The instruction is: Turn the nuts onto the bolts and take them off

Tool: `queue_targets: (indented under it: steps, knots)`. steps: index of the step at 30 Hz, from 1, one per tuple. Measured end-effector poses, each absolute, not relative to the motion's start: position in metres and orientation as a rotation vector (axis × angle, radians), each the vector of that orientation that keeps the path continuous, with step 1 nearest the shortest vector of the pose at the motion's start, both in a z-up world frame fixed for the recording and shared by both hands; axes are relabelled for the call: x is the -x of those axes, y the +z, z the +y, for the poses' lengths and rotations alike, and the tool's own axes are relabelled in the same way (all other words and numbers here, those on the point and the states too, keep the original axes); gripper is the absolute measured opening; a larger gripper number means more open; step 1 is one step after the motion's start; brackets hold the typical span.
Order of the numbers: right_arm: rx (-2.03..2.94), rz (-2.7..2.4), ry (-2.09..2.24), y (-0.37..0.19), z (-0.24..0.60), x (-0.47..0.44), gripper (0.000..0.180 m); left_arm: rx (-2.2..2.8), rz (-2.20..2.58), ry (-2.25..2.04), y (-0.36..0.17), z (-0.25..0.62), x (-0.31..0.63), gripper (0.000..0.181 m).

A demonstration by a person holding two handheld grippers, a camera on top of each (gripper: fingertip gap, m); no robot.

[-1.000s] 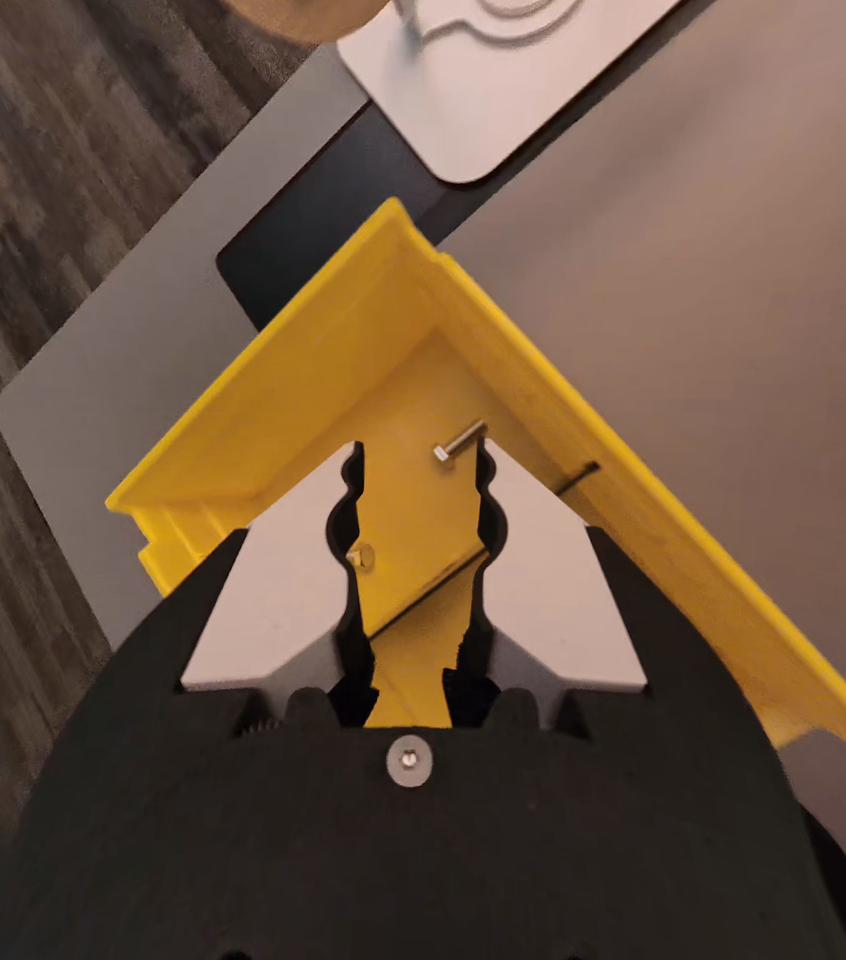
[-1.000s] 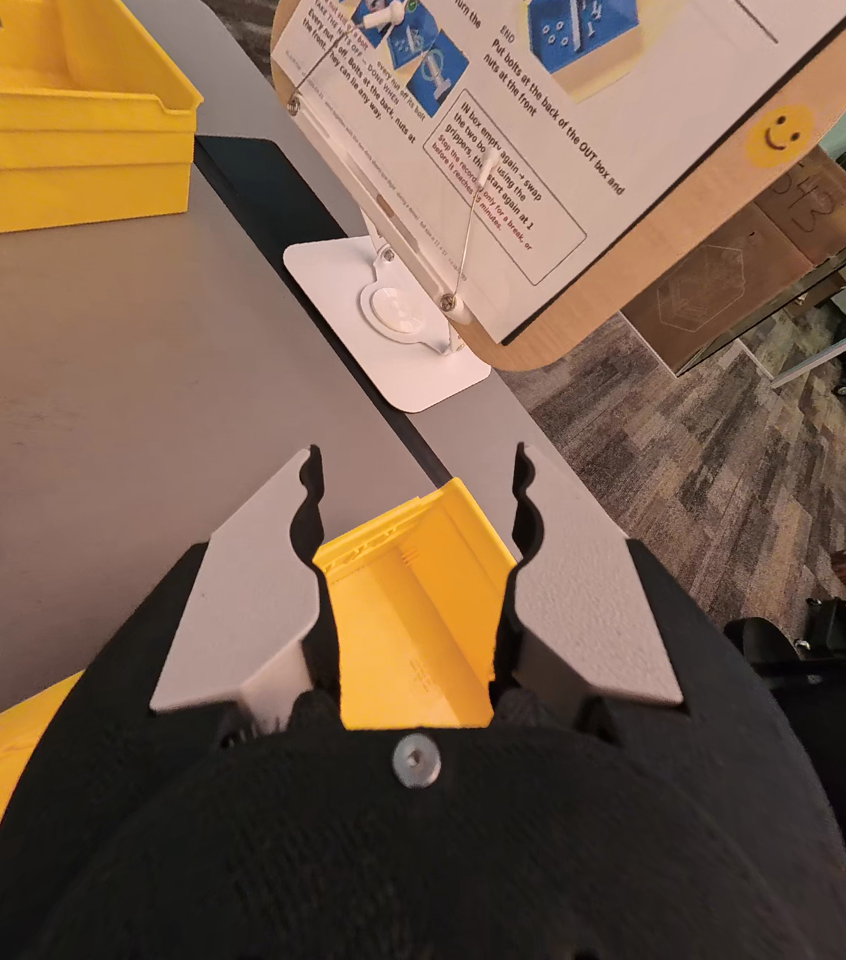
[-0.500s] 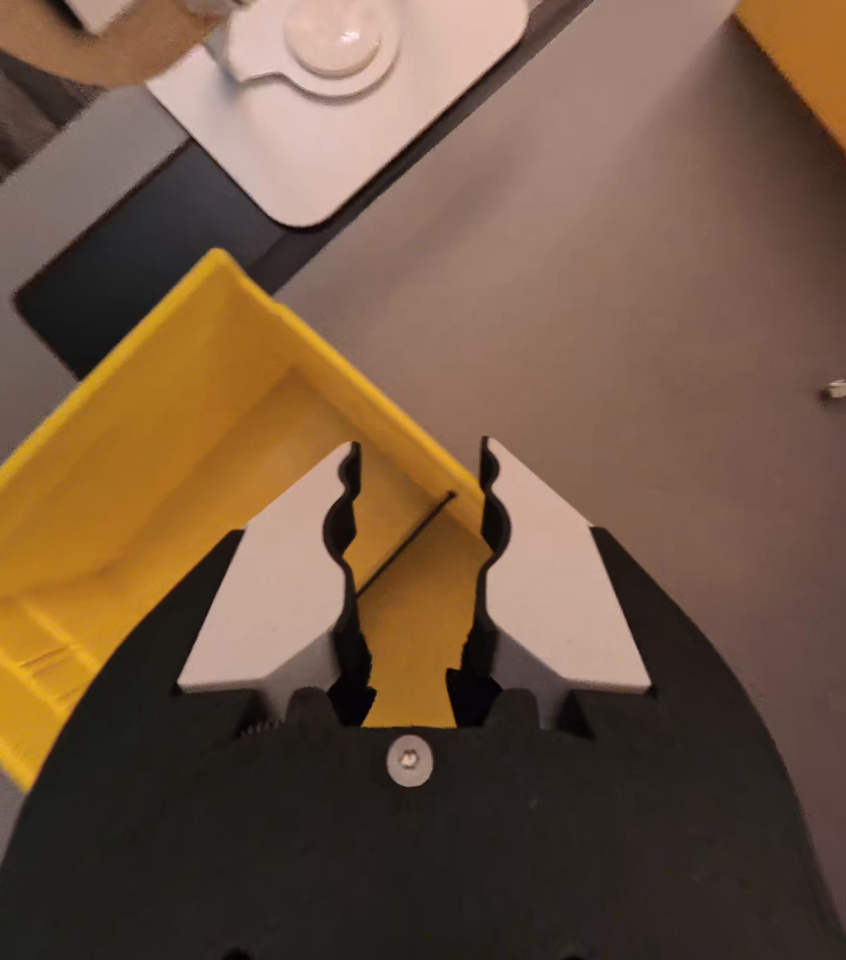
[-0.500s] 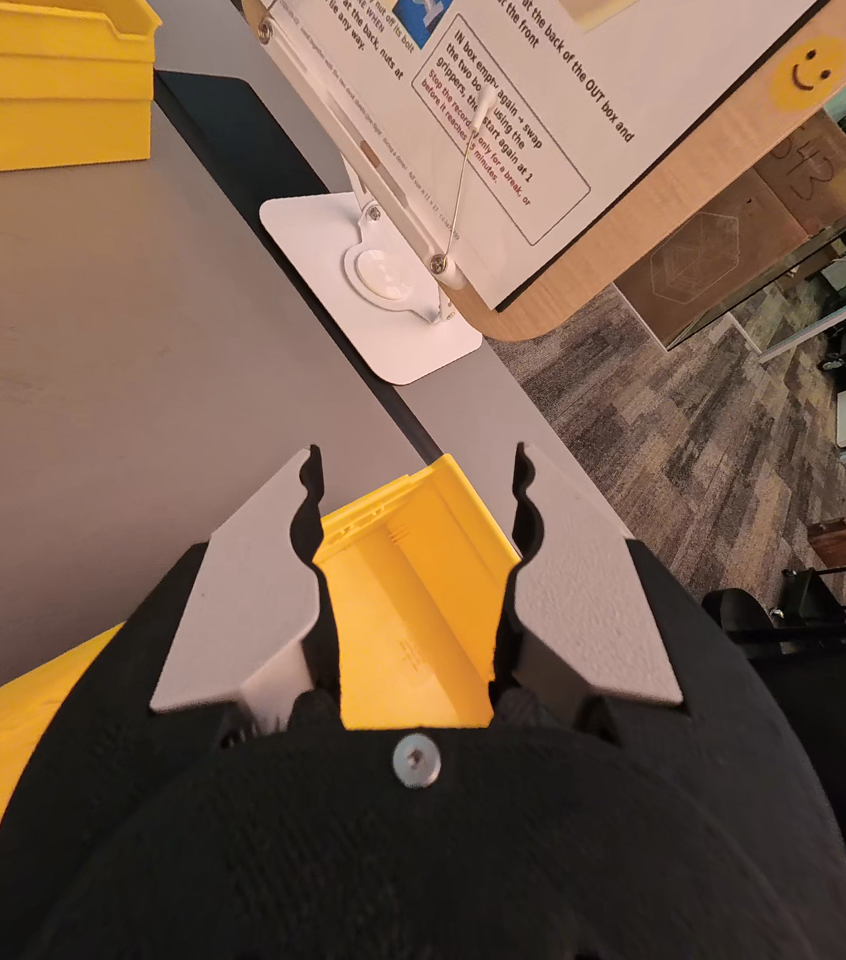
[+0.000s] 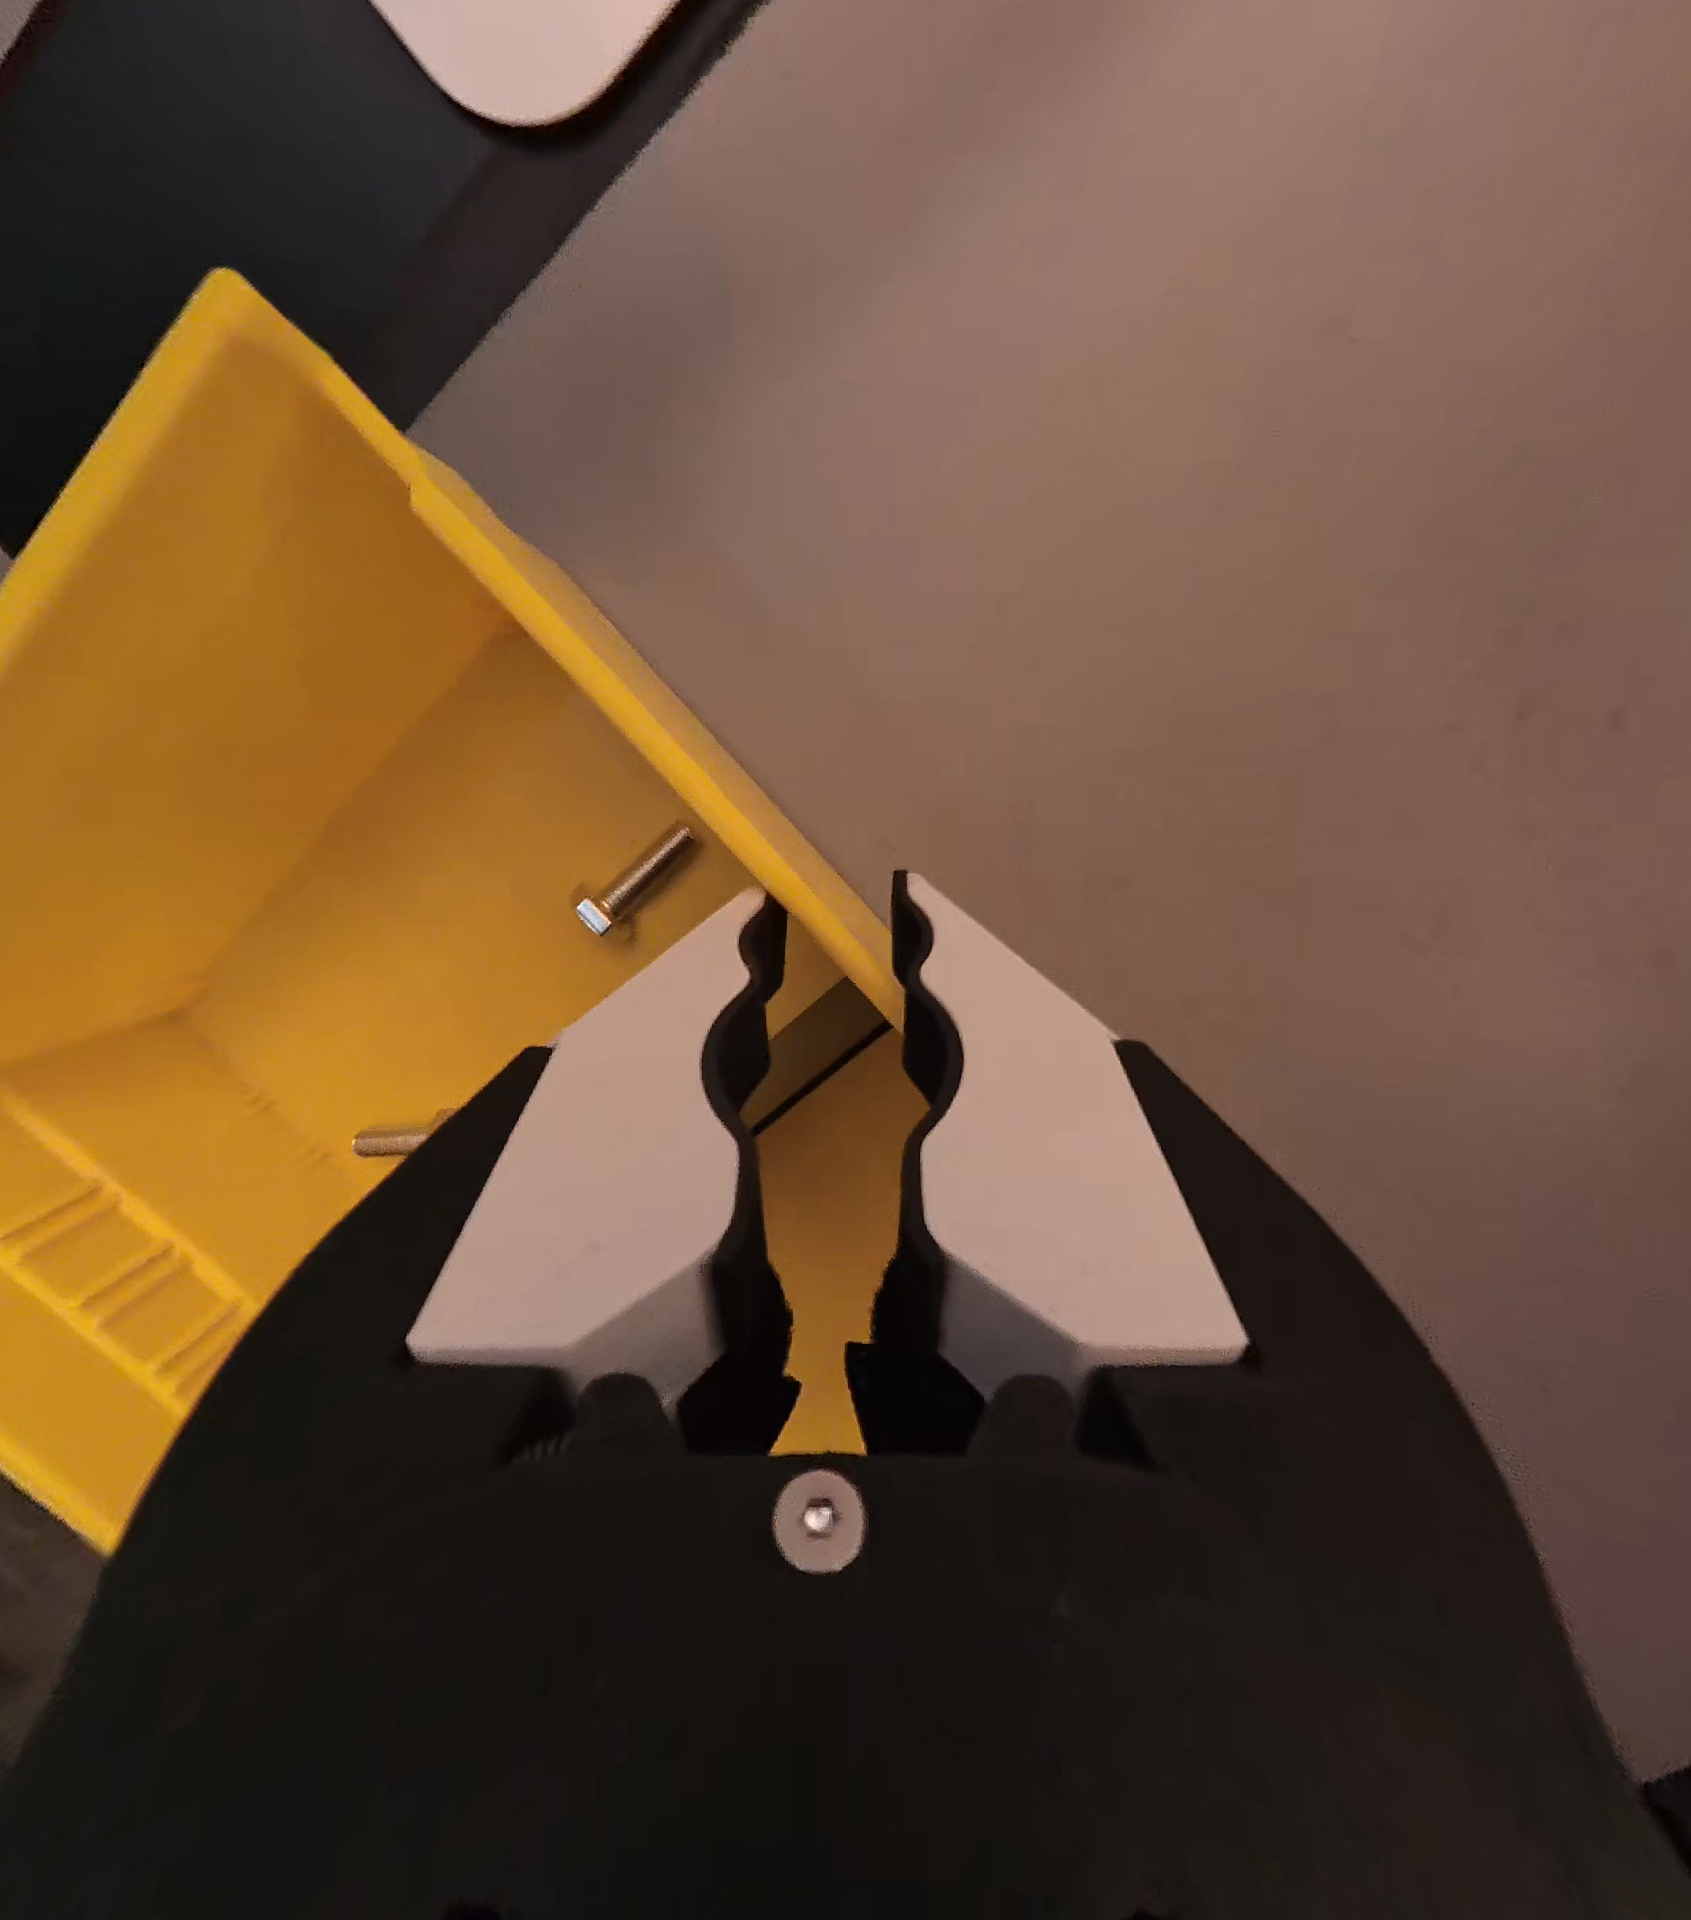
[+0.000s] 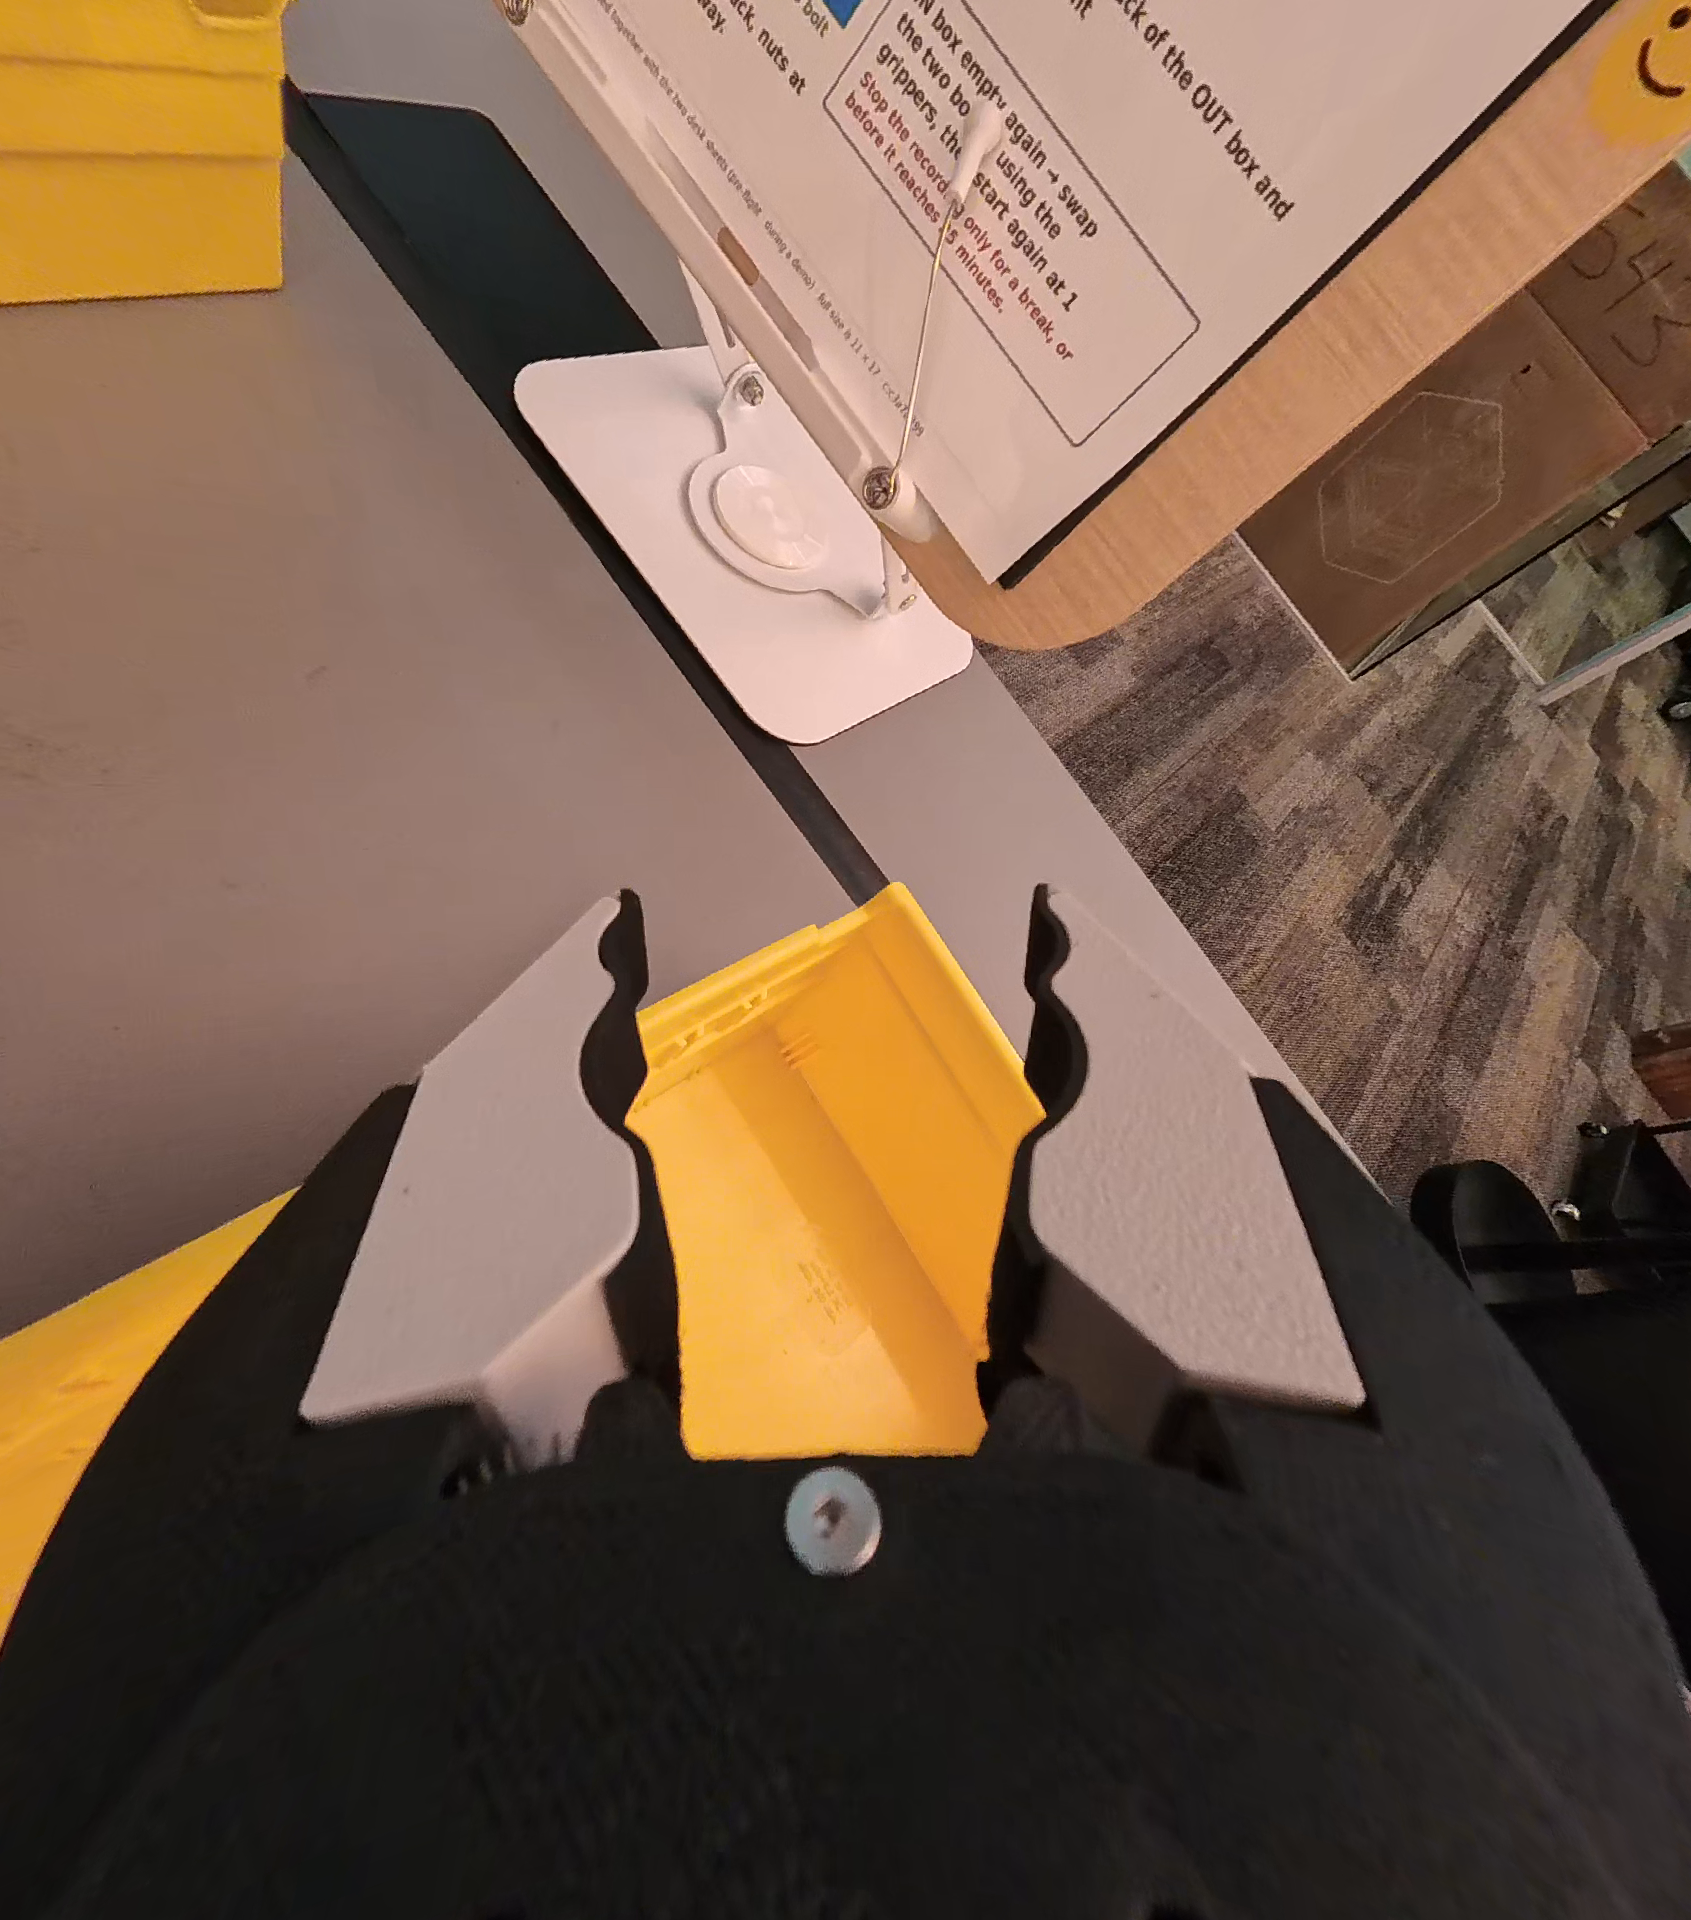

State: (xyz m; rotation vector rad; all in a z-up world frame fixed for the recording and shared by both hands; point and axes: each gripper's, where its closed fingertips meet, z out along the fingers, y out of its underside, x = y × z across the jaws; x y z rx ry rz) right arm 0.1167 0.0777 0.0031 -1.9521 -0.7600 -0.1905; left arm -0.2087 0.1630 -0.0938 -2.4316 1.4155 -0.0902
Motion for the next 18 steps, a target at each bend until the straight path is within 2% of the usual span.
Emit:
queue_targets:
  steps: [10,14,15,18]
  knots:
    - [1.966,-0.761,-0.182,-0.002,0.078,-0.119,0.073,1.998,2.055,0.103,-0.095,0.101,0.196,0.018]
    - [1.972,-0.761,-0.179,-0.004,0.078,-0.121,0.073,1.896,2.228,-0.078,-0.093,0.064,0.188,0.018]
    - [1.972,-0.76,-0.177,-0.004,0.078,-0.121,0.073,1.882,2.227,-0.15,-0.089,0.06,0.185,0.024]
    - [1.969,-0.753,-0.171,-0.003,0.078,-0.122,0.073,1.867,2.0,-0.371,-0.052,0.075,0.173,0.03]
